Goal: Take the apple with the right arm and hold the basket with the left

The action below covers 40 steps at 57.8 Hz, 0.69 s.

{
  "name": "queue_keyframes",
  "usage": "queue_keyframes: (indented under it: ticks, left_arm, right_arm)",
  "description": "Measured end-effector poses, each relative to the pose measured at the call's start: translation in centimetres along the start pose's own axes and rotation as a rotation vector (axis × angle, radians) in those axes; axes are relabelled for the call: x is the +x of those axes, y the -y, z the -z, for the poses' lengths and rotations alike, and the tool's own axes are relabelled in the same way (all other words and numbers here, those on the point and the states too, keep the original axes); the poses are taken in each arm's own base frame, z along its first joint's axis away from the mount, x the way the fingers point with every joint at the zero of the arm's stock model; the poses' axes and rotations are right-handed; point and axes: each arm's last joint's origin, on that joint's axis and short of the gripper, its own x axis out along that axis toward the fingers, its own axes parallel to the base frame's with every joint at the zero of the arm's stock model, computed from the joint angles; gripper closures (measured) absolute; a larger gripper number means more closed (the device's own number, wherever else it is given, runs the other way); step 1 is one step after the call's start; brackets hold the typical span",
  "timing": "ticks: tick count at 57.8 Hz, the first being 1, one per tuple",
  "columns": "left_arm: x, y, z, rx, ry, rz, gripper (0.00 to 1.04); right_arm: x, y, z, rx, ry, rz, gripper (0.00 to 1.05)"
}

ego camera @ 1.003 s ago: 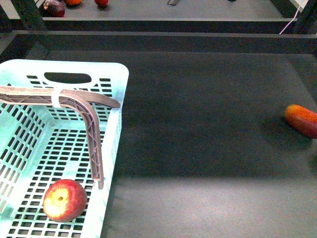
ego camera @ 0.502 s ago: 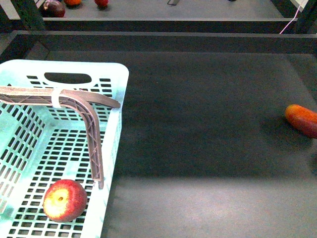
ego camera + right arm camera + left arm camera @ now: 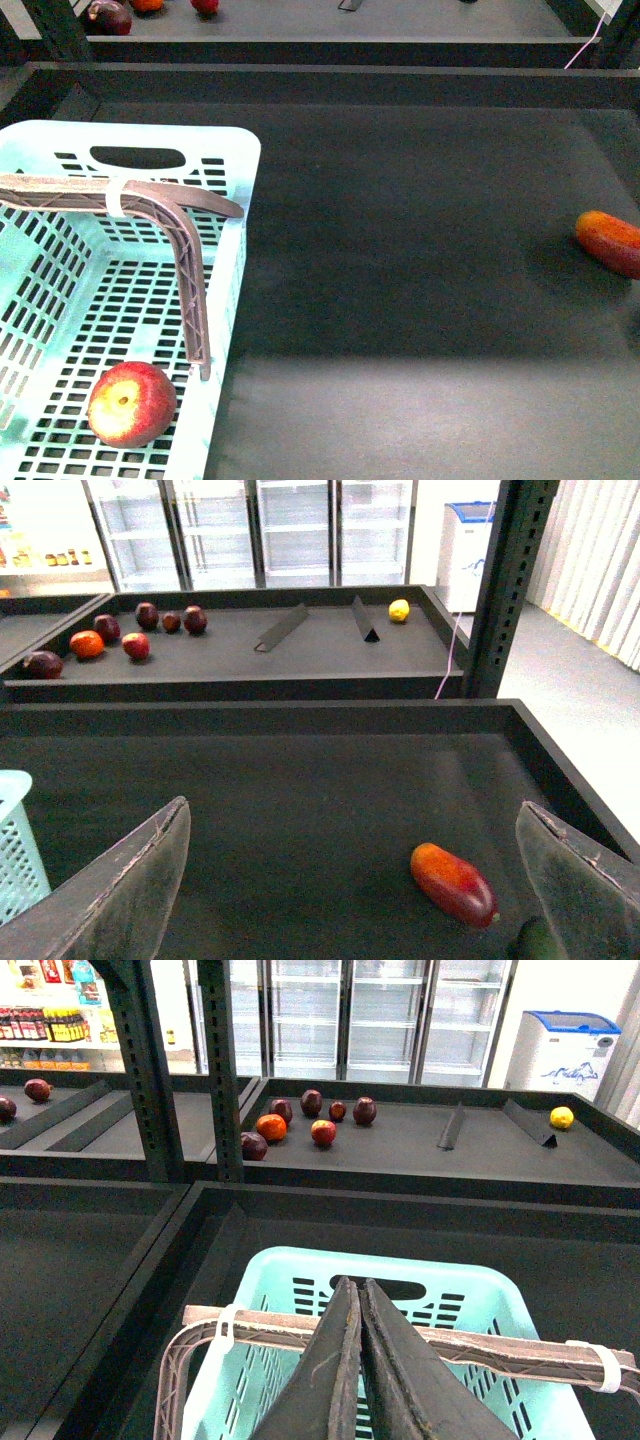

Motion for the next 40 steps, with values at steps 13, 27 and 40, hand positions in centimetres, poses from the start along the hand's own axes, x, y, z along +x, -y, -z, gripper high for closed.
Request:
queue_keyframes:
  ticks: [13,27,40]
  left_arm:
    - [0.00,0.00,0.00,0.000,0.000,0.000,1.01]
    - [0.00,0.00,0.00,0.000,0.000,0.000,0.92]
    - [0.00,0.00,0.00,0.000,0.000,0.000,0.53]
  right_arm:
    - [0.00,0.00,0.00,0.000,0.000,0.000,0.09]
    - [0.00,0.00,0.00,0.000,0.000,0.000,0.09]
    - [0.00,0.00,0.00,0.000,0.000,0.000,0.09]
